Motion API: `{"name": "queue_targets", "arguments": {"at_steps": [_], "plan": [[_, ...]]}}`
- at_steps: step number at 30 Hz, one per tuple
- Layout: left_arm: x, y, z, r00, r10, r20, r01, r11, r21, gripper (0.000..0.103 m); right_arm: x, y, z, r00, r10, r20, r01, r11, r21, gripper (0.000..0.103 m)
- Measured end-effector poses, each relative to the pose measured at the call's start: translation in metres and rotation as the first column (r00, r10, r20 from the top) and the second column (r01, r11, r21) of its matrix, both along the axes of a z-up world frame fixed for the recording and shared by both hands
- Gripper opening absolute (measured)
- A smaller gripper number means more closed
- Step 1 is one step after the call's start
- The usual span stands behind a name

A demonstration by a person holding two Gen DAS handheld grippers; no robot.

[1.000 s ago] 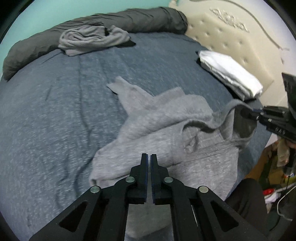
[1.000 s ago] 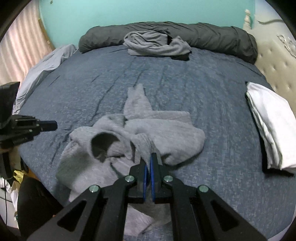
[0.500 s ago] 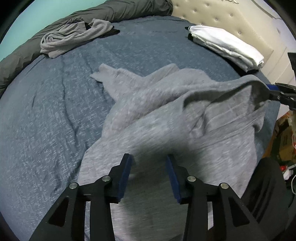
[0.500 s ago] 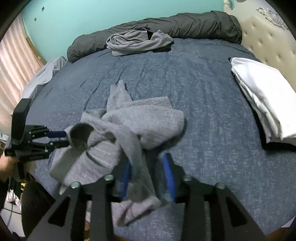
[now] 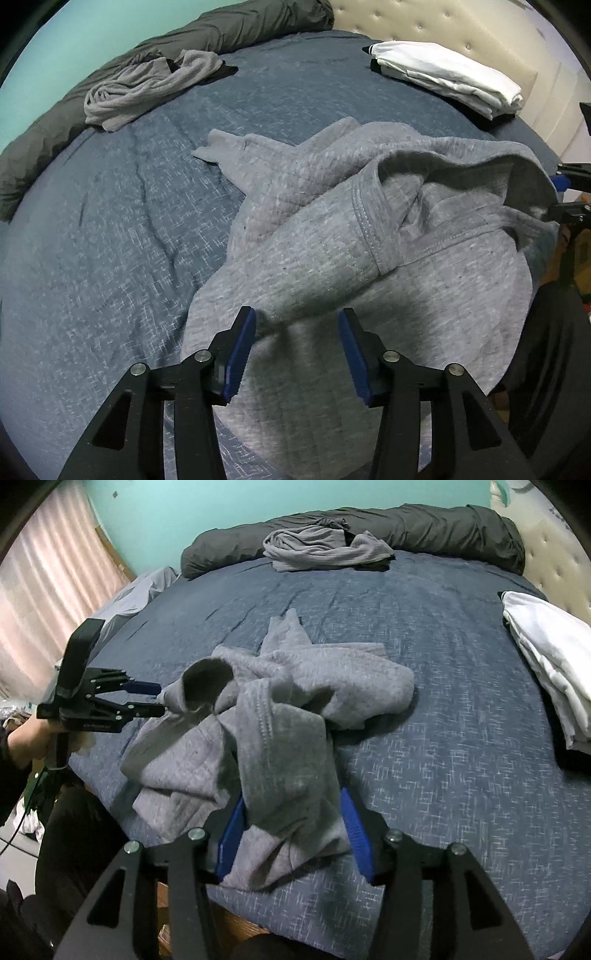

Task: Fold clothes

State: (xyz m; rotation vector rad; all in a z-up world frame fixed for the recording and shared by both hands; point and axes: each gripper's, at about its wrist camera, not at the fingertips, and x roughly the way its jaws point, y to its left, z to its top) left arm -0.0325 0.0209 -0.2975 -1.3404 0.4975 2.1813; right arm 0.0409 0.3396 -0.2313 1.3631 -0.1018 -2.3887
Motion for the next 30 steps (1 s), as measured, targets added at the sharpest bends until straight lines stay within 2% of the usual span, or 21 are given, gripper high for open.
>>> {"name": "queue_targets", "arguments": {"at_steps": [13, 18, 23, 30], "plan": [[-0.006, 0.004, -0.005, 1.0, 0.005, -0.006, -0.005, 1.0, -0.01, 0.054, 0.022, -0.01, -0.002, 0.997, 0.077, -0.012, -0.077, 0.997, 0.031, 0.059], [-0.005, 0.005, -0.002, 1.0, 0.009, -0.005, -0.009, 1.0, 0.008, 0.056, 0.011, -0.011, -0.011, 0.999, 0.033, -0.009, -0.032, 0.995, 0.094, 0.059], [0.002, 0.013, -0.004, 0.999, -0.035, -0.032, 0.035, 0.999, -0.017, 0.06, -0.002, -0.016, -0.015, 0.999, 0.025, -0.021, -0.023, 0.994, 0.104, 0.059], [-0.011, 0.025, -0.022, 0.998, -0.038, -0.045, 0.036, 0.998, -0.043, 0.06, -0.017, -0.023, -0.02, 0.999, 0.038, -0.024, -0.036, 0.994, 0.105, 0.058]]}}
